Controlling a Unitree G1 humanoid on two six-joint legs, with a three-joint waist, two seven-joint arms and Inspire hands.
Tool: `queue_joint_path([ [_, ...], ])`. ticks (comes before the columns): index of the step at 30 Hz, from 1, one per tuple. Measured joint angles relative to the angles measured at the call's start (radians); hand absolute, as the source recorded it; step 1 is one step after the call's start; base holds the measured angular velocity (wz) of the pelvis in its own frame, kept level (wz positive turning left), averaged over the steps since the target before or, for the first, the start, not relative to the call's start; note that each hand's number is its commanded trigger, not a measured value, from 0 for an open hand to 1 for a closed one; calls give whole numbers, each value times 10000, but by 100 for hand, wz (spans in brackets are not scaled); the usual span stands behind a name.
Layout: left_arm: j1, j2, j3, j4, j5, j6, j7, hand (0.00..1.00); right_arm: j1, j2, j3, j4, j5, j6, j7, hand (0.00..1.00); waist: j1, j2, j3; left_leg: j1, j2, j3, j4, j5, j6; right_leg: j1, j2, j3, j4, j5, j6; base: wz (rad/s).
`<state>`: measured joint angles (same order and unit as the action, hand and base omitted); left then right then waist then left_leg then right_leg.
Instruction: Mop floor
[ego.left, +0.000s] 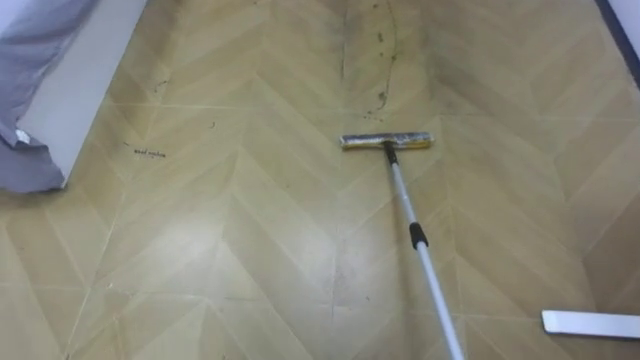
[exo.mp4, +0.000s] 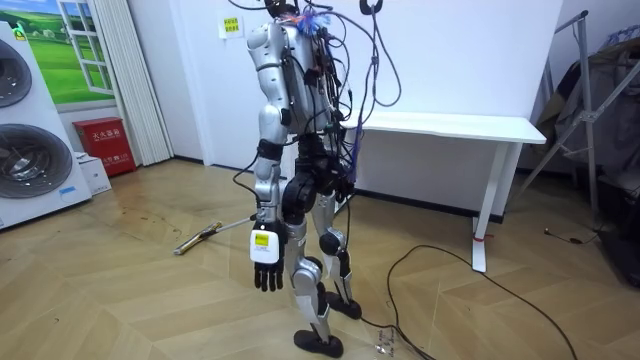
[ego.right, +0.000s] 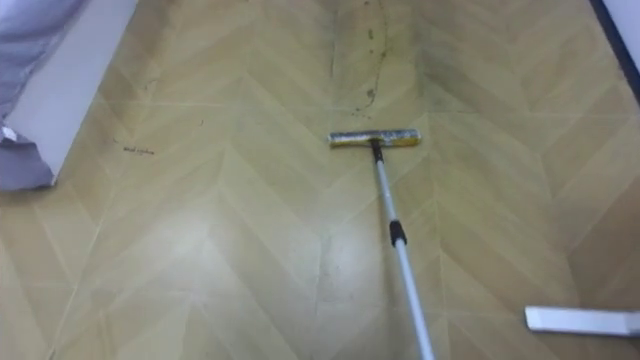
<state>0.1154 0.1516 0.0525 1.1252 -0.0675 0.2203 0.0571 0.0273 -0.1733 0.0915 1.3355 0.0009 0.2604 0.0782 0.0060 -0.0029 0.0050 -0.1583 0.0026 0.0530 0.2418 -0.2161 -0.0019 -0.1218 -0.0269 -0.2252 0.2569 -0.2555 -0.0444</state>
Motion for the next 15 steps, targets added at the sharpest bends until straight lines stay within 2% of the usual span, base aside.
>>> queue_joint_path([
  [4,-253,43,-225,138,-308,-121,92,0,-105,-9,45,3,373,-147,-285,100,-42,94,23,-781,-3,-21,450,2,6,-577,-44,-167,214,22,-1,12],
  [7,-413,26,-385,162,-439,-165,128,0,-224,-87,71,-64,743,-430,-493,100,-7,205,86,-1674,31,-47,877,2,6,-1504,-107,-247,805,21,-1,2],
  [13,-472,-72,-476,238,-550,-235,281,0,-289,-105,170,-179,1167,-794,-683,100,-7,191,104,-2999,-2,-52,1558,1,7,-2974,-347,-243,1889,-117,-55,6],
  [15,-477,-104,-483,235,-468,-235,307,0,-281,-123,324,-166,1503,-854,-767,100,-17,177,121,-3619,-16,-54,2110,-1,8,-3539,-430,-233,2427,-216,-93,11],
])
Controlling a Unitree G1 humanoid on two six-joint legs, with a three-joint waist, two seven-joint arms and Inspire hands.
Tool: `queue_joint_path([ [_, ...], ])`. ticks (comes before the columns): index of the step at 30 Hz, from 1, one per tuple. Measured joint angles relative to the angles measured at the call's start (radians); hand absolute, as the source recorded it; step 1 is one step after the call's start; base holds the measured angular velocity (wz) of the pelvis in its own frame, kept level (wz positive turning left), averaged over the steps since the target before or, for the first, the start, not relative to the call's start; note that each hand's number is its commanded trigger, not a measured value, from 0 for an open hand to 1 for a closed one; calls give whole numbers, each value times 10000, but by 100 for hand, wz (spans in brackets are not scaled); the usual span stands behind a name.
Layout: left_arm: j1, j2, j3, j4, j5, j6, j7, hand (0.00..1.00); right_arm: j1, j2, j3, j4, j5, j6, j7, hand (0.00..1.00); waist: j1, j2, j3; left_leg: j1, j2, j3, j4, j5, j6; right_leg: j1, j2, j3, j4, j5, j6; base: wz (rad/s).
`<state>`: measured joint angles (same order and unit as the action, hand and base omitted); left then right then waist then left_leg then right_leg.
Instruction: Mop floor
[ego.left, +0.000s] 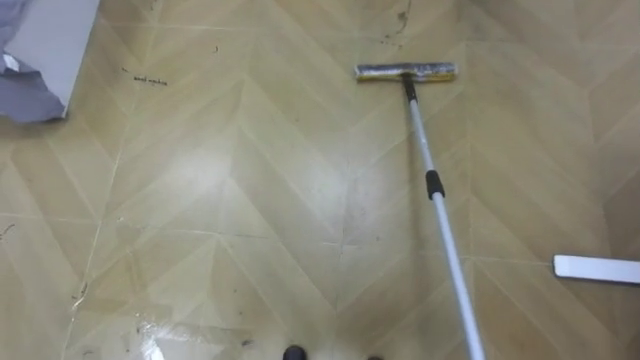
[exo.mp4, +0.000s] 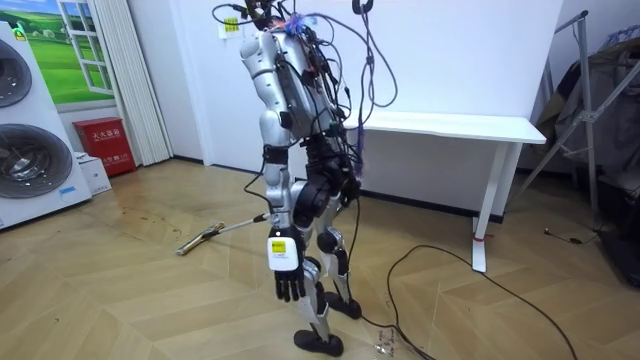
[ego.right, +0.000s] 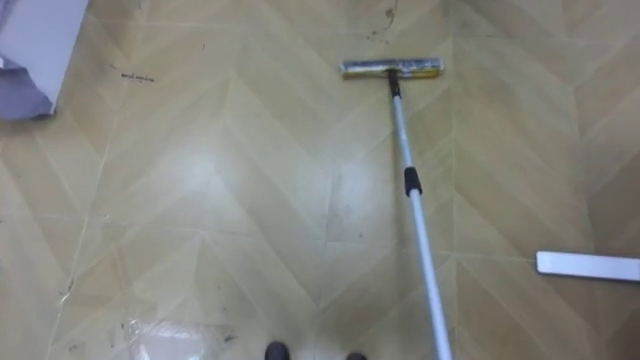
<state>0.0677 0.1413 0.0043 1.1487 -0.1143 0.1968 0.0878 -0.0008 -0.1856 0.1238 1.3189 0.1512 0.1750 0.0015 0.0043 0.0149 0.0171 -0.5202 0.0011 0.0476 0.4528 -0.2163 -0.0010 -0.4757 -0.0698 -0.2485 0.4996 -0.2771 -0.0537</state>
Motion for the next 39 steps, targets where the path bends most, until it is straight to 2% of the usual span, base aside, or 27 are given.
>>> queue_joint_path([
  [2,-66,-30,-6,36,-2,-1,118,0,-4,-23,83,-1,97,-37,-41,100,16,-2,21,-533,-40,-8,530,-28,30,-416,-56,30,407,-208,-38,20],
  [4,-201,-49,-123,244,-2,7,187,0,-8,-60,94,0,223,-61,-160,100,46,16,37,-1104,-129,-71,1232,-199,135,-890,-248,144,964,-665,-107,21],
  [7,-268,-78,-241,424,-13,43,185,0,-16,-67,131,3,538,-115,-358,100,314,59,66,-1763,-116,-111,2384,-576,85,-1597,-352,260,2206,-1149,-219,0],
  [11,-416,-35,-679,611,-134,107,194,0,-922,-147,292,628,790,-46,-315,100,701,65,92,-2940,-113,-393,4518,-729,-67,-2540,-514,257,3998,-1754,-557,-5],
  [13,-458,41,-885,609,-173,70,206,0,-1651,-344,307,801,730,128,-169,100,857,-21,110,-3780,-45,-556,6196,-385,-429,-2962,-506,309,4776,-2029,-803,-30],
  [14,-435,148,-1010,648,-564,-9,275,0,-2206,-574,322,804,695,289,26,100,1132,-159,166,-4394,78,-520,8298,354,-545,-3187,-386,504,5362,-2211,-961,-61],
  [15,-406,225,-1191,677,-989,-154,344,0,-2913,-890,376,795,599,415,208,100,1340,-229,171,-4850,37,-551,10390,1124,-660,-3352,-302,679,5814,-2336,-1058,-64],
  [16,-406,288,-1324,665,-1259,-212,349,0,-3325,-1068,457,794,541,453,312,100,1379,-249,181,-5080,7,-555,11426,1382,-708,-3415,-257,754,5973,-2363,-1069,-47],
  [17,-407,455,-1480,580,-1614,-361,344,0,-4163,-1361,587,783,471,450,515,100,1450,-338,237,-5605,7,-429,13098,1624,-862,-3497,-129,904,6057,-2351,-1094,-32],
  [18,-412,756,-1563,504,-1735,-539,327,0,-4913,-1519,898,771,496,425,735,100,1622,-593,360,-5944,7,-278,14112,1623,-868,-3498,15,1314,6053,-2339,-1116,-32],
  [19,-411,905,-1629,501,-1830,-580,328,0,-5171,-1575,962,752,508,387,825,100,1706,-834,411,-6112,-5,-206,14425,1604,-858,-3496,22,1520,6042,-2339,-1116,-23],
  [20,-352,1084,-1694,523,-1861,-580,331,0,-5471,-1695,982,678,559,303,992,100,1858,-1137,375,-6499,-18,-178,14631,1493,-709,-3423,22,1802,5925,-2336,-1110,3],
  [22,-228,1099,-1862,514,-1750,-496,243,0,-5617,-1930,1003,761,992,450,1194,100,1944,-1189,395,-6848,-41,-75,13899,1239,-387,-3037,24,2121,5708,-2369,-962,30],
  [23,-168,1082,-1867,476,-1595,-505,76,0,-5411,-2048,1121,801,1256,433,1284,100,1937,-1128,374,-6750,12,94,12409,1146,-257,-2805,57,2288,5597,-2476,-651,51],
  [24,-93,1085,-1870,493,-1511,-507,-121,0,-5039,-2175,1188,759,1485,343,1355,100,1924,-978,305,-6302,29,279,9996,1034,-187,-2585,154,2410,5514,-2618,-326,52],
  [25,-74,1086,-1869,527,-1510,-492,-201,0,-4833,-2238,1233,761,1642,322,1378,100,1919,-870,287,-5930,32,320,8685,1017,-162,-2488,228,2485,5510,-2687,-208,38],
  [26,-5,1071,-1871,608,-1530,-456,-395,0,-4334,-2338,1398,804,2127,273,1450,100,1952,-578,216,-5108,99,325,6191,1011,-154,-2282,365,2491,5482,-2890,-158,9],
  [27,15,1065,-1856,803,-1517,-391,-613,0,-3851,-2332,1577,790,2421,215,1500,100,1954,-361,148,-4409,135,281,4491,1002,-142,-2143,377,2476,5482,-3106,-76,0],
  [28,-38,1059,-1857,879,-1518,-317,-691,0,-3588,-2325,1599,780,2512,203,1516,100,1915,-214,60,-4265,103,245,4151,482,142,-2119,325,2460,5482,-3201,-19,6],
  [29,-378,1025,-1824,1026,-1532,-238,-762,0,-3044,-2307,1560,810,2688,153,1531,100,1813,-131,38,-4335,-103,362,4309,-96,669,-2123,97,2463,5528,-3274,182,37],
  [30,-737,903,-1788,1313,-1585,-233,-762,0,-2557,-2291,1438,1058,2727,151,1543,100,1579,82,28,-4385,-364,395,4656,-538,977,-2342,-135,2455,6390,-2999,350,50],
  [31,-893,819,-1727,1399,-1582,-224,-726,0,-2305,-2288,1400,1218,2689,151,1528,100,1452,220,16,-4355,-482,403,4902,-749,1017,-2526,-224,2480,6995,-2622,521,48],
  [33,-1120,535,-1684,1403,-1571,-372,-597,0,-1268,-2178,1410,1297,2546,155,1305,100,1337,682,-217,-4028,-599,554,5613,-1764,1463,-3531,-182,2860,9211,-104,814,-2],
  [34,-1136,487,-1671,1326,-1562,-372,-551,0,-1073,-2101,1420,1209,2526,155,1248,100,1233,808,-250,-3943,-618,561,5702,-1954,1552,-3740,-138,2915,9575,396,856,-25],
  [35,-1171,465,-1665,1123,-1561,-412,-466,0,-906,-1972,1419,1141,2511,151,1071,100,976,957,-217,-3788,-691,556,5785,-2226,1682,-4146,-50,2962,10116,585,835,-11],
  [37,-1233,400,-1677,957,-1566,-492,-230,0,-772,-1632,1393,1138,2622,150,742,100,619,1195,-165,-3636,-941,357,5755,-2461,1763,-4848,131,3040,10682,455,903,-2],
  [39,-1181,314,-1692,899,-1566,-513,-95,0,-555,-1162,1339,1071,2720,149,351,100,536,1226,-152,-3361,-1267,119,5417,-2539,1797,-5515,204,3032,9791,92,985,-16],
])
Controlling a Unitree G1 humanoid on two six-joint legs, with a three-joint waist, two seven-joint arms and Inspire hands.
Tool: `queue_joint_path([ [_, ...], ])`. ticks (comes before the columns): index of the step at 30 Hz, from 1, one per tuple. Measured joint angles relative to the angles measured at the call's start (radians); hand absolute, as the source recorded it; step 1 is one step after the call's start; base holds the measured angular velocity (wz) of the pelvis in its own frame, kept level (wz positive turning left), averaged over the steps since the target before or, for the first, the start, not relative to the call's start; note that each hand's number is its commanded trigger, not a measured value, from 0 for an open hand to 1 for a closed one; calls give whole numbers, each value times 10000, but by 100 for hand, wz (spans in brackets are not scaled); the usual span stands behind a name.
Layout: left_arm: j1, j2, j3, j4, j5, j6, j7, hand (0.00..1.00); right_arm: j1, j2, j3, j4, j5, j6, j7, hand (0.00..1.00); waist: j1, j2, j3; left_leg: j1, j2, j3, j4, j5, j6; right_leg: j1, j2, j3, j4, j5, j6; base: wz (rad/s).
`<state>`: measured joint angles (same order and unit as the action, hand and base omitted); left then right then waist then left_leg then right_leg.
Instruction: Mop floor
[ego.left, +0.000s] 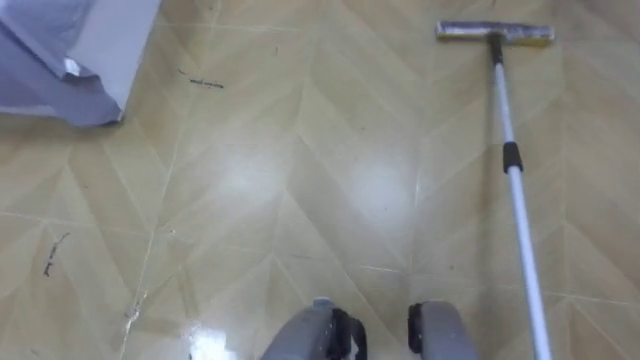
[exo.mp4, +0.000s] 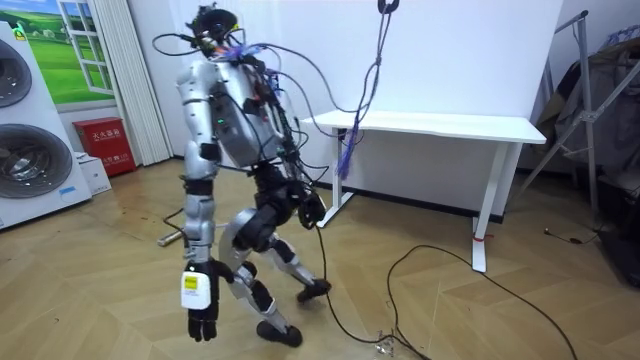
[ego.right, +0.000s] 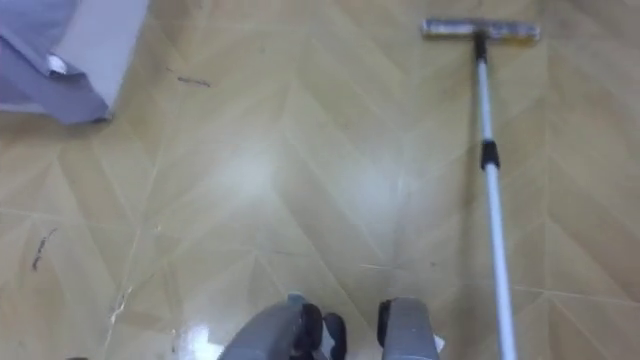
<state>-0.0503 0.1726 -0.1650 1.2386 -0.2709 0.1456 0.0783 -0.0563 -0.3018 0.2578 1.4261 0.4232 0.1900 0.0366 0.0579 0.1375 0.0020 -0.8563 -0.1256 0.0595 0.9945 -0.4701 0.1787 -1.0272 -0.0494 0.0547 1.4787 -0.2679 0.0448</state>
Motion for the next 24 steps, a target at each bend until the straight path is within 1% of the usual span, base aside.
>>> queue_joint_path([
  [1,49,-3,-4,8,7,13,5,0,5,99,-59,-8,-1,0,-57,100,-8,-16,26,96,-84,-128,-83,0,0,-62,1,-19,-553,-168,-31,-39],
  [2,218,-21,11,13,17,52,12,0,5,216,-60,-10,-9,-1,-154,100,33,-51,51,334,-269,-474,-251,-9,-19,-46,1,-91,-1881,-469,-87,-49],
  [3,410,-40,50,16,86,80,13,0,0,239,-52,-12,-16,-3,-188,100,78,-153,104,579,-402,-852,-383,-38,-76,27,-23,-317,-3370,-630,-187,-49],
  [4,500,-36,84,25,105,95,15,0,-18,245,-65,-18,-35,-3,-202,100,96,-139,104,728,-493,-1063,-411,-59,-119,132,-12,-463,-4089,-632,-194,-44],
  [5,669,-23,208,44,243,223,23,0,-55,247,-67,12,-129,6,-232,100,215,-231,143,983,-620,-1410,-312,-189,-365,403,-5,-703,-5287,-579,-323,-28],
  [6,725,20,346,93,256,381,76,0,-216,230,-78,35,-264,64,-259,100,287,-379,206,1116,-649,-1465,118,-317,-594,667,-12,-859,-5535,-475,-579,-14],
  [7,728,34,357,108,258,465,86,0,-297,199,-80,79,-283,113,-270,100,290,-398,216,1095,-622,-1427,477,-364,-692,761,-54,-931,-5390,-527,-699,10],
  [8,740,78,351,108,141,527,105,0,-578,120,-86,171,-309,310,-297,100,327,-482,220,957,-517,-1281,1347,-304,-917,939,-114,-1148,-4912,-989,-843,20],
  [9,757,202,259,41,-117,509,170,0,-1082,-4,-124,270,-333,551,-205,100,385,-828,216,655,-277,-750,2414,211,-1726,999,-160,-1099,-4378,-1478,-935,15],
  [10,766,294,212,-6,-357,501,225,0,-1401,-79,-131,328,-333,649,-113,100,443,-1052,217,450,-108,-438,2924,653,-2067,1021,-173,-1056,-4164,-1655,-970,-7],
  [11,763,470,18,-45,-872,389,278,0,-2055,-315,-126,328,-367,775,26,100,685,-1368,210,-23,241,22,3974,1921,-2209,1150,-90,-962,-3920,-1910,-1037,-27],
  [12,780,650,-264,-49,-1181,229,280,0,-2806,-555,-76,269,-378,786,105,100,905,-1689,239,-650,463,206,4849,3847,-2266,1352,-57,-986,-3852,-2032,-1088,-33],
  [13,819,755,-403,-49,-1292,146,282,0,-3189,-658,-73,158,-381,784,111,100,958,-1869,300,-1009,511,251,5158,5040,-2406,1479,-77,-982,-3852,-2086,-1150,-21],
  [14,904,956,-560,-42,-1321,92,281,0,-3890,-862,-67,-91,-421,725,203,100,977,-2087,309,-1897,535,142,6120,6041,-2424,1637,-99,-1002,-3863,-2204,-1258,0],
  [15,913,1095,-610,-112,-1265,95,274,0,-4419,-1123,-68,-256,-465,642,386,100,1011,-2218,406,-2925,807,88,7259,5365,-2135,1794,-30,-1062,-3887,-2308,-1312,4],
  [16,940,1150,-608,-225,-1265,99,268,0,-4620,-1247,-59,-305,-418,575,474,100,1110,-2279,443,-3342,1010,104,7523,4942,-2014,1872,6,-1058,-3945,-2347,-1299,9],
  [17,1117,1179,-568,-504,-1148,87,214,0,-4816,-1418,-67,-394,-234,349,542,100,1219,-2275,465,-3787,1382,103,7238,4269,-1845,2168,30,-1050,-4183,-2405,-1219,33],
  [18,1230,1154,-569,-593,-1048,32,99,0,-4724,-1509,-83,-425,3,286,577,100,1179,-2176,490,-3589,1508,67,5639,3838,-1882,2666,24,-976,-4525,-2483,-1061,50],
  [19,1259,1149,-562,-590,-967,40,11,0,-4566,-1528,-116,-427,104,299,586,100,1161,-2129,469,-3267,1511,77,4352,3738,-1888,2927,5,-966,-4728,-2528,-970,62],
  [20,1373,1154,-548,-590,-839,-1,-125,0,-4184,-1534,-170,-455,395,335,641,100,1200,-2040,415,-2319,1578,77,1367,3674,-1901,3343,-25,-946,-5102,-2673,-808,29],
  [21,1430,1158,-546,-572,-677,-12,-304,0,-3835,-1536,-115,-536,700,435,782,100,1224,-1922,350,-1412,1680,41,-738,3236,-1815,3583,-70,-931,-5241,-2940,-681,21],
  [22,1346,1150,-549,-381,-669,19,-397,0,-3603,-1539,-97,-557,828,396,829,100,1145,-1887,325,-1198,1566,89,-988,2681,-1643,3640,-185,-929,-5210,-3065,-557,25],
  [23,1110,1119,-514,-87,-669,133,-534,0,-3053,-1520,-112,-527,937,286,845,100,1098,-1747,316,-1154,1425,229,-946,2212,-1050,3753,-329,-950,-5111,-3237,-325,45],
  [24,929,1077,-384,-45,-577,213,-536,0,-2470,-1396,-126,-362,895,239,822,100,1083,-1566,285,-1049,1284,292,-666,1827,-744,3767,-421,-886,-4551,-3122,-185,44],
])
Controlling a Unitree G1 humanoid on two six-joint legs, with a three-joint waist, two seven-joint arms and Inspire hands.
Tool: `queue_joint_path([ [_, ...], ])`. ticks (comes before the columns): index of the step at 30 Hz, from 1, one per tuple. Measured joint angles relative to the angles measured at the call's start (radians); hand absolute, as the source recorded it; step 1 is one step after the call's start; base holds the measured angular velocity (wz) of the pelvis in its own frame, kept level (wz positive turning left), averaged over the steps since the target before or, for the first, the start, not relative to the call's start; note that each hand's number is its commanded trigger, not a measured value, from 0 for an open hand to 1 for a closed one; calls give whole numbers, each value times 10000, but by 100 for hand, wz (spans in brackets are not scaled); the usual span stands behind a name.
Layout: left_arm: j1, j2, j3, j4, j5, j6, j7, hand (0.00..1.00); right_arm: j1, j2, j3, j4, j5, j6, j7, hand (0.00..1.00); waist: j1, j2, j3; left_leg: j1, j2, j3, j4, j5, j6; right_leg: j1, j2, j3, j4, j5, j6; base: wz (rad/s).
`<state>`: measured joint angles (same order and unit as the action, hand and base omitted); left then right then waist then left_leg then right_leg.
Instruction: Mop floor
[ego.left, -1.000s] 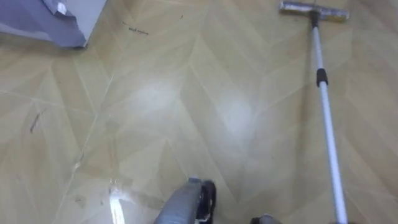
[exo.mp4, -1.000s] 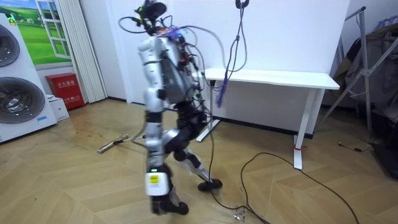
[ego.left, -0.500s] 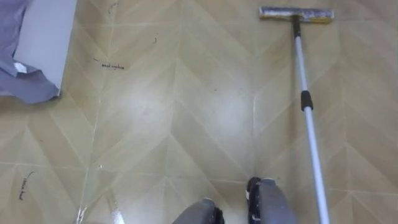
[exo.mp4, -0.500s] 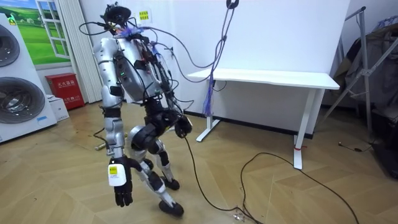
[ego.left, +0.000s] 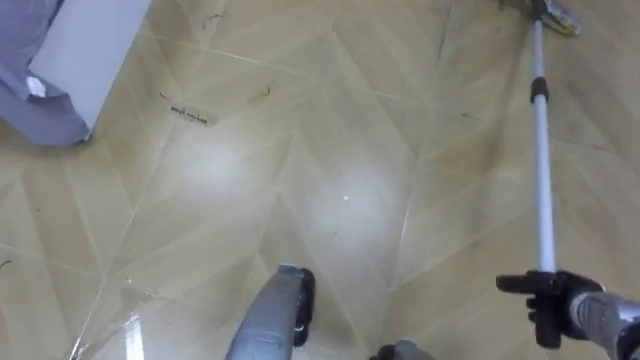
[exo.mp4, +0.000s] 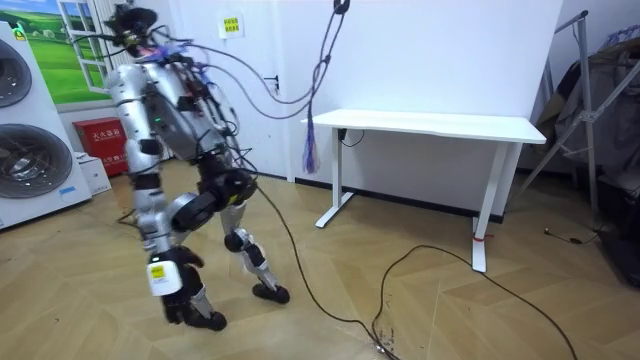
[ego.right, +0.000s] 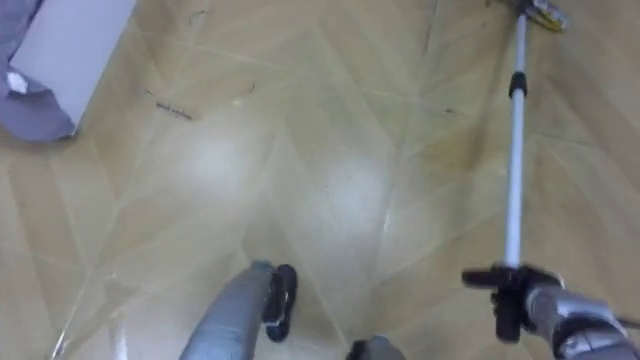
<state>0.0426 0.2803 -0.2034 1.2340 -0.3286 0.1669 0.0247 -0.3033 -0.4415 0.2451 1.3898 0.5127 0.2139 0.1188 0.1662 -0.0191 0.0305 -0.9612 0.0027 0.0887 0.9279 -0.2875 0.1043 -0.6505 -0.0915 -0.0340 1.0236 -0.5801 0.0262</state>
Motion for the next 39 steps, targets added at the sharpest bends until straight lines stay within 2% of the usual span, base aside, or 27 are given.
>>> queue_joint_path([
  [1,-45,-32,19,-16,69,-1,6,0,241,77,1,195,-41,-21,3,100,-50,120,7,135,-85,41,139,-151,108,-33,-70,34,385,177,108,42],
  [3,-51,-336,60,-293,85,-86,45,0,1383,88,71,688,-149,-53,-126,100,-270,787,-321,713,-267,353,278,-810,520,-382,-280,174,1994,1783,356,34],
  [4,-55,-397,92,-380,181,-90,47,0,1622,104,99,734,-168,-59,-197,100,-312,929,-345,887,-340,366,230,-902,573,-488,-285,313,2316,2281,386,6],
  [5,-65,-508,273,-507,390,-161,52,0,2074,225,98,737,-204,-95,-373,100,-426,1236,-345,1191,-390,369,180,-1094,675,-666,-245,477,2772,3200,361,-9],
  [6,-63,-504,433,-539,391,-198,64,0,2335,384,94,736,-374,-116,-572,100,-550,1352,-363,1370,-534,375,69,-1200,725,-1013,-222,643,3168,3588,338,-9],
  [9,-53,-493,414,-538,418,-137,161,0,2618,998,73,542,-517,-177,-1055,100,-1205,1578,-293,1649,-669,373,-137,-1361,800,-2096,100,764,3621,3342,455,3],
  [11,15,-626,422,-536,565,-131,136,0,2748,1229,41,459,-498,-219,-1244,100,-1332,1607,-287,2007,-696,409,-486,-1362,794,-2202,65,735,2456,3007,487,-5],
  [14,408,-723,432,-578,753,-36,68,0,2744,1337,52,441,-544,-215,-1314,100,-1308,1535,-288,2572,-639,437,-1025,-1388,656,-1849,44,589,-819,2873,370,-13],
  [15,596,-689,429,-605,788,116,65,0,2716,1349,38,436,-557,-196,-1316,100,-1272,1363,-194,2831,-627,433,-1148,-1447,544,-1631,33,376,-1772,3004,250,-7],
  [16,702,-672,418,-616,802,191,59,0,2668,1341,36,418,-608,-148,-1312,100,-1230,1308,-198,2927,-592,433,-1186,-1485,476,-1557,47,192,-1980,3005,184,-20],
  [17,861,-661,417,-641,802,375,40,0,2453,1281,-43,357,-758,30,-1310,100,-1029,1213,-234,3039,-463,397,-1203,-1578,318,-1469,64,-259,-2111,3004,-110,-41],
  [20,944,-519,430,-721,730,784,32,0,1217,988,-89,355,-1102,629,-1154,100,-516,727,-158,2963,-304,47,-407,-1709,-62,-1335,3,-891,-1840,2563,-735,-38],
  [21,945,-409,391,-792,645,719,18,0,562,752,-130,339,-1273,790,-1022,100,-408,625,-156,2422,-44,91,886,-1404,-569,-1350,98,-949,-1519,2278,-847,-15],
  [22,946,-321,391,-822,545,712,15,0,207,639,-119,335,-1295,839,-931,100,-300,543,-140,2113,137,167,1566,-1091,-802,-1364,166,-947,-1323,2144,-922,-22],
  [23,976,-121,373,-873,273,653,24,0,-514,443,-103,331,-1291,824,-752,100,-13,255,-78,1617,440,260,2786,-251,-1011,-1366,278,-820,-935,1881,-1038,-30],
  [24,1091,98,219,-1078,91,636,30,0,-1173,270,-92,330,-1271,696,-602,100,148,-49,-12,1113,551,254,3719,884,-1088,-1356,332,-694,-663,1670,-1151,-27],
  [25,1201,188,167,-1255,54,632,26,0,-1408,175,-51,266,-1243,663,-502,100,202,-164,9,811,582,202,4091,1506,-1130,-1354,352,-666,-583,1591,-1196,-13],
  [26,1291,328,-16,-1408,57,621,8,0,-1880,-50,70,20,-1216,646,-378,100,357,-400,76,326,664,153,4603,2567,-1194,-1329,521,-479,-488,1462,-1217,0],
  [27,1399,395,-107,-1400,78,644,-103,0,-2162,-193,70,-99,-1193,704,-266,100,456,-467,72,-52,747,51,4827,2764,-1296,-1299,652,-498,-478,1363,-1308,-5],
  [28,1456,416,-106,-1403,90,675,-179,0,-2299,-235,77,-126,-1198,791,-216,100,537,-520,102,-171,768,33,4779,2614,-1196,-1265,702,-501,-469,1317,-1343,-7],
  [29,1519,410,-92,-1415,191,764,-323,0,-2298,-285,83,-151,-1200,857,-133,100,736,-595,170,-265,774,8,4242,2053,-1137,-1144,760,-500,-487,1248,-1311,-12],
  [32,1632,344,-81,-1337,509,853,-686,0,-1651,-214,502,-346,-1206,793,-48,100,929,-528,170,120,697,162,803,722,-1063,-784,813,-513,-728,975,-1233,-1],
  [33,1577,289,-47,-1290,570,842,-787,0,-1293,-196,623,-280,-1206,687,-45,100,837,-283,129,233,708,177,-355,575,-908,-589,794,-660,-899,837,-1128,21],
  [35,1236,177,-16,-1070,668,821,-798,0,-419,-170,702,-210,-1212,430,-52,100,681,-28,45,389,590,499,-652,326,-427,-297,511,-741,-925,464,-869,60],
  [36,1103,22,7,-1047,688,742,-804,0,152,-161,681,5,-1244,351,-62,100,476,239,-96,524,245,463,-654,105,-106,-73,336,-642,-922,304,-664,77],
  [38,956,-207,85,-1052,712,567,-808,0,755,-126,693,398,-1323,213,-191,100,368,495,-179,892,-113,596,-647,-193,166,55,62,-417,-436,349,-486,40],
  [39,957,-331,153,-1052,792,523,-794,0,1179,-80,686,431,-1475,33,-330,100,101,524,-213,1140,-388,677,-687,-370,305,83,-194,-424,20,485,-231,27],
])
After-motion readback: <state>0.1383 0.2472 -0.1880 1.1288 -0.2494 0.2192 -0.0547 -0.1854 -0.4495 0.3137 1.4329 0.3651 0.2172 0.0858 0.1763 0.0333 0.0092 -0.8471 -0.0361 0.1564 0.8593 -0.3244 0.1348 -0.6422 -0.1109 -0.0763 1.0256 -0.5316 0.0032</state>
